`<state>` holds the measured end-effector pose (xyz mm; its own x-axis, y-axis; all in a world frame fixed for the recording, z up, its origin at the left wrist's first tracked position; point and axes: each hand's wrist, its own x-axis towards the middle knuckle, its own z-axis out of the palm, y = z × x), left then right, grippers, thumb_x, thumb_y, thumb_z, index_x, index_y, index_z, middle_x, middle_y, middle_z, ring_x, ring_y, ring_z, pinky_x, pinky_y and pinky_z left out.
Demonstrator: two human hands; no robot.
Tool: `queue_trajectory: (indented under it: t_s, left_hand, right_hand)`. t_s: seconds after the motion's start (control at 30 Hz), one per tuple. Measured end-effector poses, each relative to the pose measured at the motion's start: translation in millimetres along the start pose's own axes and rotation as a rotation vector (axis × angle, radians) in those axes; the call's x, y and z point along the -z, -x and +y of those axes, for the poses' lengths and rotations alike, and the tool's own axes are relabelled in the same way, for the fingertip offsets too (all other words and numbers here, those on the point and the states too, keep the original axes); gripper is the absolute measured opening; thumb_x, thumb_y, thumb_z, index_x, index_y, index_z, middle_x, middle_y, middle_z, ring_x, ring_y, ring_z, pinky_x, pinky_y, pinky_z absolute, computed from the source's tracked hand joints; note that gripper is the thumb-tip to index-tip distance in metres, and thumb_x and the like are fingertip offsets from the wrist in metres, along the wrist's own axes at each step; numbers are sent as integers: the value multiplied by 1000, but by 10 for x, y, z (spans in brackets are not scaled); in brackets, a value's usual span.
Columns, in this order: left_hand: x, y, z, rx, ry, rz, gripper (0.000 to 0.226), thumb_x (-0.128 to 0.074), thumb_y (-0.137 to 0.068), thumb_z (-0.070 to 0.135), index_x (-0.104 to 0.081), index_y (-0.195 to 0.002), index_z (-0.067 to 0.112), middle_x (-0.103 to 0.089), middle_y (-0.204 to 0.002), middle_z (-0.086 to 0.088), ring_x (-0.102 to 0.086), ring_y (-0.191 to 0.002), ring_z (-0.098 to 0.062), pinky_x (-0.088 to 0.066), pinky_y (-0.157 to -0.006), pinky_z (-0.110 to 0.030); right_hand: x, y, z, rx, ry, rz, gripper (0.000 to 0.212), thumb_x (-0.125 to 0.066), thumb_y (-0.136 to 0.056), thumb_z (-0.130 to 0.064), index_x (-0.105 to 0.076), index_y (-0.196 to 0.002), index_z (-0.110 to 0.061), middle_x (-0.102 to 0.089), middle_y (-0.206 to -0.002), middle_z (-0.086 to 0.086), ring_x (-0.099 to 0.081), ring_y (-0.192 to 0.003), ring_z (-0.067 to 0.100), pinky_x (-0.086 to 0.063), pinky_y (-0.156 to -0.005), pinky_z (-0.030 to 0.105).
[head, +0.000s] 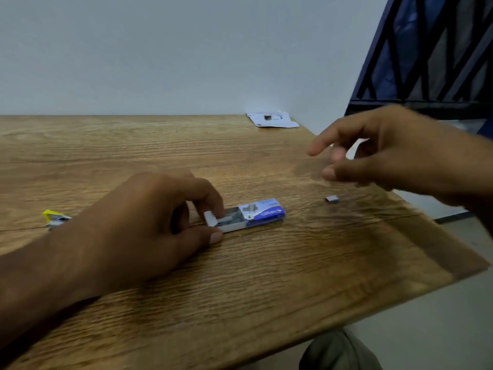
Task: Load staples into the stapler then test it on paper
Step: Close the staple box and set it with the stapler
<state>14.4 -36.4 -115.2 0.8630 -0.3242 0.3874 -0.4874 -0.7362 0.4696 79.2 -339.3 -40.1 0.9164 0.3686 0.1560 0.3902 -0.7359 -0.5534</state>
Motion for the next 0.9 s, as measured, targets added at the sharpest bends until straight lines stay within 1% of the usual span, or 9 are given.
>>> queue_trajectory:
  t_s: [0.13, 0.23, 0.33, 0.53, 0.6, 0.67, 0.77, 0.83, 0.9]
  left_hand:
    - [7, 13, -11, 29, -58, 12, 28, -82, -67, 52, -63, -86, 46, -67, -74, 25, -64, -58, -1, -47, -45, -19]
    - [8, 10, -20, 67, -58, 15, 30, -77, -63, 62, -63, -83, 46, -68, -71, 25, -64, -57, -1, -51, -44, -26]
    - [44, 7, 6, 90, -50, 5, 33, -77, -60, 65, -65, -81, 42, -68, -68, 23, -64, -58, -1, -46, -45, -17]
    - [73, -11, 36, 151, 16, -44, 26, -82, -65, 51, -68, -79, 33, -68, -64, 15, -60, -53, -2, -41, -50, -23]
    - [79, -18, 38, 154, 33, -53, 25, -86, -68, 44, -68, -78, 30, -66, -64, 21, -59, -52, 0, -39, -49, -17]
    - [85, -31, 44, 162, 44, -68, 24, -87, -70, 41, -68, -78, 29, -64, -63, 27, -58, -50, 2, -37, -47, -11]
    - [81, -47, 47, 179, 52, -78, 24, -88, -69, 40, -67, -78, 29, -62, -62, 34, -59, -51, 5, -38, -47, -9]
    - [71, -53, 56, 189, 61, -82, 25, -88, -69, 41, -67, -78, 30, -62, -60, 33, -59, -50, 5, -38, -46, -8]
    - [71, -54, 57, 202, 68, -79, 25, -89, -68, 41, -67, -78, 31, -63, -59, 31, -59, -49, 5, -39, -45, -8]
  right_hand:
    - [267, 53, 254, -79, 125, -27, 23, -79, -87, -17, -81, -90, -40, -78, -82, -9, -73, -70, 14, -52, -47, 18]
    - [204, 107, 334, -125, 71, -118, 16, -81, -82, -28, -82, -93, -40, -80, -87, -10, -74, -77, 15, -55, -59, 22]
    - [11, 76, 376, -88, 108, -178, 21, -81, -79, -41, -79, -99, -43, -78, -91, -21, -74, -82, 1, -54, -71, 23]
    - [-230, -14, 347, -33, 303, -39, 27, -76, -69, -45, -71, -87, -64, -70, -80, -41, -65, -77, -16, -51, -61, 25]
    - [-245, -7, 375, -23, 313, -15, 32, -81, -68, -42, -70, -88, -65, -71, -77, -40, -67, -77, -14, -58, -59, 32]
    - [-234, 27, 306, 5, 241, -54, 25, -83, -65, -56, -73, -88, -62, -75, -75, -32, -72, -71, -5, -63, -59, 39]
    - [-232, 36, 26, 107, 121, -158, 46, -61, -60, -90, -75, -93, -60, -77, -79, -29, -74, -73, -3, -61, -52, 28]
    - [-349, 2, -289, 220, 129, -218, 36, -60, -69, -81, -74, -94, -60, -73, -84, -37, -71, -78, -10, -51, -45, 20]
    - [-486, -49, -503, 321, 117, -235, 28, -65, -72, -69, -74, -95, -55, -72, -88, -39, -70, -81, -12, -47, -55, 16]
